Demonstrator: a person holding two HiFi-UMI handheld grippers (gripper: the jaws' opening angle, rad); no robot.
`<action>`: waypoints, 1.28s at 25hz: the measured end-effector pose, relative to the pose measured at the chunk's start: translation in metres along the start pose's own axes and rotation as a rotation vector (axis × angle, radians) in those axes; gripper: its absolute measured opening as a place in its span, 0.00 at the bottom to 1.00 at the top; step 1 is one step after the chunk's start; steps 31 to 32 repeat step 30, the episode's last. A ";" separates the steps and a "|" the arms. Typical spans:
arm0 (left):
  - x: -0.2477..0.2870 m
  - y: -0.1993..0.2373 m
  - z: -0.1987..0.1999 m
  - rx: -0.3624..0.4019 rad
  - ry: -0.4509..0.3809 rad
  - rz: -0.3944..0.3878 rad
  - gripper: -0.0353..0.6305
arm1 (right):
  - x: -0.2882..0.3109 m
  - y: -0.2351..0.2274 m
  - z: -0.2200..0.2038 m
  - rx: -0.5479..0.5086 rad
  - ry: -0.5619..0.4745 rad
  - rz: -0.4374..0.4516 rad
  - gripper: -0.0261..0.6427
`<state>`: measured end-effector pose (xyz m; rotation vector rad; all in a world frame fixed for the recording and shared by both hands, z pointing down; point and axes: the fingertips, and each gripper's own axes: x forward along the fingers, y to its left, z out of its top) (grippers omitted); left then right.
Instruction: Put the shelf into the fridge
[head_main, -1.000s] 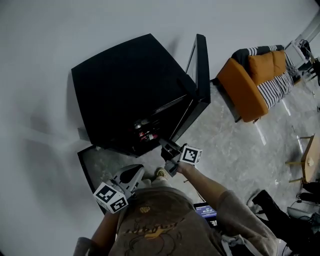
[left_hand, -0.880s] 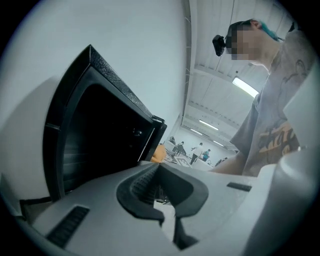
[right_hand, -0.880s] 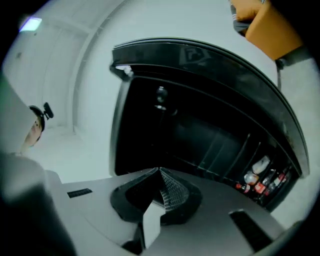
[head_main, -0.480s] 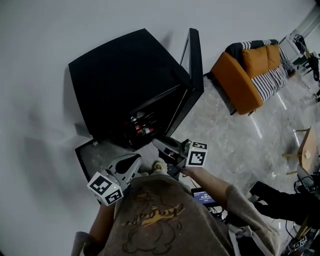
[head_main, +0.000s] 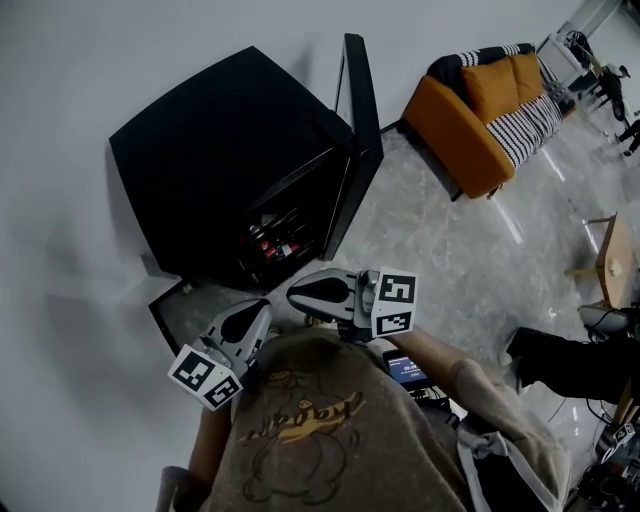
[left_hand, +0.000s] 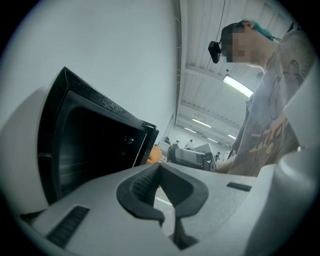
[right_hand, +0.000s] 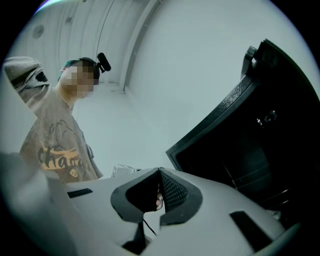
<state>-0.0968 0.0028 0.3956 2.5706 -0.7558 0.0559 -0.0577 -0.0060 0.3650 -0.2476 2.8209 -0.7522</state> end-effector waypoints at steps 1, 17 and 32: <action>0.002 0.000 0.000 0.002 0.000 -0.005 0.06 | -0.002 -0.001 -0.002 -0.014 0.011 -0.001 0.07; 0.014 0.009 -0.002 -0.005 -0.013 -0.004 0.06 | -0.018 -0.016 -0.003 -0.093 0.078 -0.010 0.07; 0.013 0.011 -0.015 0.002 -0.005 0.009 0.06 | -0.022 -0.021 -0.009 -0.089 0.092 -0.013 0.07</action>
